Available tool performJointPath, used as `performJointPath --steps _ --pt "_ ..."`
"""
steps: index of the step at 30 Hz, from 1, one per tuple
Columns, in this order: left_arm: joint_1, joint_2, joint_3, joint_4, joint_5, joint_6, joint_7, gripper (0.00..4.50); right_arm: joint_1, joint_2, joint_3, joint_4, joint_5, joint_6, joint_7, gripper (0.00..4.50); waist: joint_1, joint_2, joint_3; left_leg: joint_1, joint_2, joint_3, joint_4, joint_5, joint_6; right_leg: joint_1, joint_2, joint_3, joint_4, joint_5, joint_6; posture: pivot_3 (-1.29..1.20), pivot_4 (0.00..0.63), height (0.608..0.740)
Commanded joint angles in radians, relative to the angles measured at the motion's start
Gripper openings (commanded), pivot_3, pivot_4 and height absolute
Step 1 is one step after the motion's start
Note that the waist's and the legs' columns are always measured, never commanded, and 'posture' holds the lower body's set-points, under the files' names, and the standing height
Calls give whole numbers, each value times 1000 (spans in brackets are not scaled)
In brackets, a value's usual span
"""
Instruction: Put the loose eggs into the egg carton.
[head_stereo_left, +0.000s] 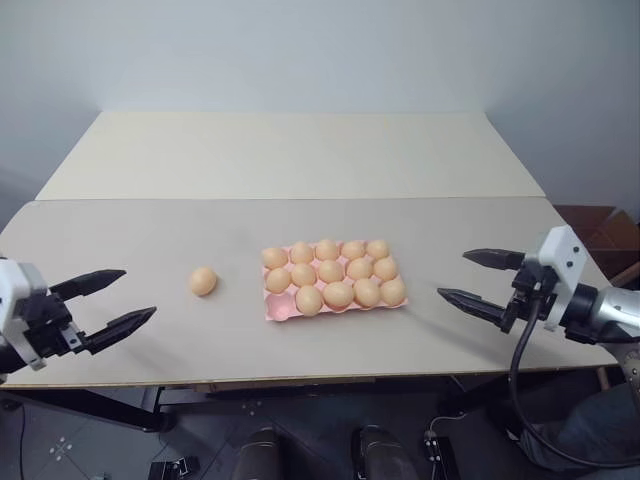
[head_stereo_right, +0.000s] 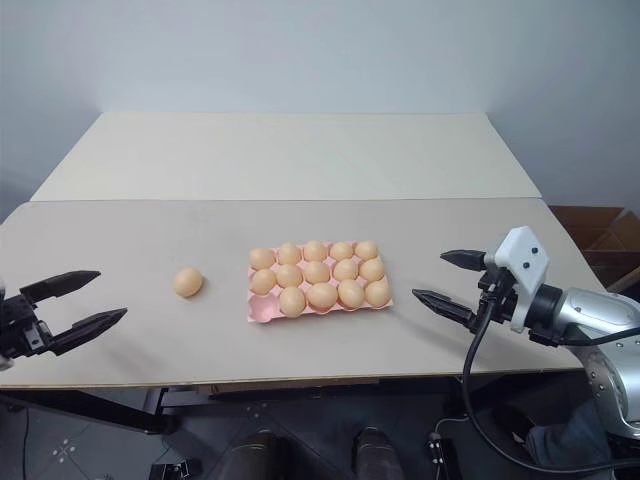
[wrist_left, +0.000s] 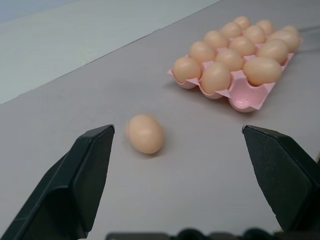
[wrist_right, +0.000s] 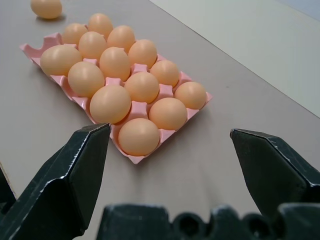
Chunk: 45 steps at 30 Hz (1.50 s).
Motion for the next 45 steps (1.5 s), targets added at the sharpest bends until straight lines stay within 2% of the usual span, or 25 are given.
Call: performJointPath --steps 1,6,9,12,17,19,24,30,35,42,45 --pt "-102 0 -129 35 100 69 176 4470 -28 -14 -10 -31 0 -13 -7 4500 4 0 0 1 0 0 0 0 0 1 0 0 0 0 0 0 150 740" --pt "-306 -53 -325 175 180 121 265 4470 -29 -16 -19 -56 9 -1 -13 4500 0 0 0 -1 -1 0 0 0 0 1 1 0 -1 7 6 0 150 740" --pt "-381 -75 -396 226 196 158 276 4470 -17 -20 -35 -75 17 5 -16 4500 -5 -1 0 -2 -1 0 0 0 0 0 1 0 -2 8 5 0 150 740" --pt "-426 -98 -464 273 222 173 279 3832 -8 -19 -53 -101 30 17 -25 4500 -9 -1 0 -2 -1 0 0 0 0 0 1 0 -2 8 5 0 150 740" --pt "-492 -135 -500 349 232 181 285 2182 -1 -18 -70 -136 51 36 -43 4500 -9 -1 0 -1 0 -1 0 0 0 0 1 0 0 8 5 0 150 740" --pt "-508 -139 -502 360 235 192 295 1857 -1 -18 -82 -145 63 47 -53 4500 -8 -1 0 -1 -1 -1 1 0 0 1 1 0 0 8 5 0 150 740" --pt "-478 -107 -472 262 211 166 253 1850 20 -15 -109 -172 75 60 -68 4500 -7 -1 0 -2 -1 -1 1 0 0 0 1 0 -1 8 5 0 150 740" --pt "-417 -64 -507 33 94 130 37 1850 33 -5 -98 -191 75 60 -89 4500 -6 0 0 -1 0 -1 1 0 0 0 1 0 0 8 4 0 150 740" --pt "-442 -106 -567 8 78 113 -8 1850 33 2 -93 -195 75 59 -104 4500 -1 0 0 -1 -1 -1 1 0 0 1 1 0 0 8 4 0 150 740" --pt "-496 -200 -673 58 138 85 40 1850 49 8 -105 -211 76 59 -126 4500 -1 -1 0 -2 -1 -1 1 0 0 1 1 0 -1 8 5 0 150 740" --pt "-512 -215 -699 67 147 101 31 2801 57 10 -113 -220 80 62 -138 4500 -1 -1 0 -2 -1 -1 1 0 0 1 1 0 -1 8 5 0 150 740"
